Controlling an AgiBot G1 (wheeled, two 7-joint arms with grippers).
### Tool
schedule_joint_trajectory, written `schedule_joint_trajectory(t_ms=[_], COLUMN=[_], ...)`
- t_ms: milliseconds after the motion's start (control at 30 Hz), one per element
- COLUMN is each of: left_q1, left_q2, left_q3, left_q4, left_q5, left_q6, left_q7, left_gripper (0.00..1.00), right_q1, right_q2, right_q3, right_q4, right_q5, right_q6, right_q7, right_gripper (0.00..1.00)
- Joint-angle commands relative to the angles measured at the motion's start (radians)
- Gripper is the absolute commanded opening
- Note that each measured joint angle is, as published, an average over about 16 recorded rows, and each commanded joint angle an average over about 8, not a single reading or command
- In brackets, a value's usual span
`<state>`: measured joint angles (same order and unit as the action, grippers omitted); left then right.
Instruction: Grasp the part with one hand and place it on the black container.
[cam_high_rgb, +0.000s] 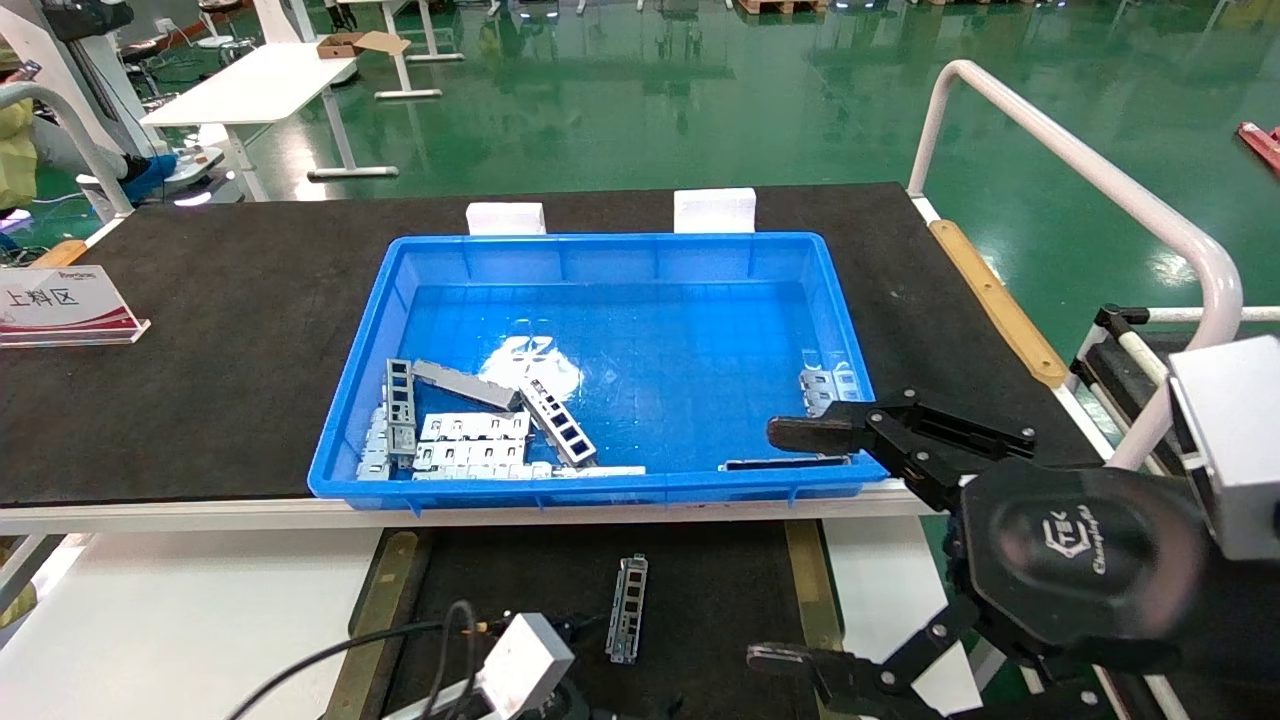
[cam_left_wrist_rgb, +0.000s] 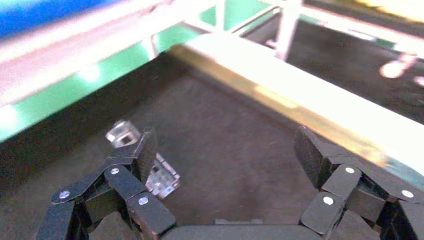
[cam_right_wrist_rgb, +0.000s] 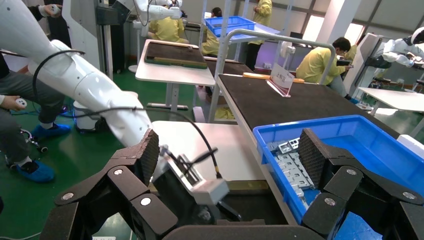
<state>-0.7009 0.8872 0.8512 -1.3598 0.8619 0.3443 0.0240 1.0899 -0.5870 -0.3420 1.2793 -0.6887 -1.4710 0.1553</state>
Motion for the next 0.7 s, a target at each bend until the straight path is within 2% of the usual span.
schedule_joint_trajectory(t_ms=[33,300,700], left_q1=[0.010,0.042,0.035], left_q2=[-0.020,-0.089,-0.186], left_q3=[-0.047,-0.132,-0.190], left_q4=[0.000,0.003,0.001], left_q5=[-0.020,-0.096,-0.156], left_q6=[0.085,0.272,0.426], left_q7=[0.041,0.142,0.186], left_gripper=[1.00,1.00,1.00], right_q1=[0.000,0.000,0.000], right_q2=[0.000,0.000,0.000], right_q3=[0.000,0.000,0.000], right_q4=[0.000,0.000,0.000], right_q5=[0.000,0.000,0.000], right_q6=[0.000,0.000,0.000], right_q7=[0.000,0.000,0.000], right_gripper=[1.00,1.00,1.00])
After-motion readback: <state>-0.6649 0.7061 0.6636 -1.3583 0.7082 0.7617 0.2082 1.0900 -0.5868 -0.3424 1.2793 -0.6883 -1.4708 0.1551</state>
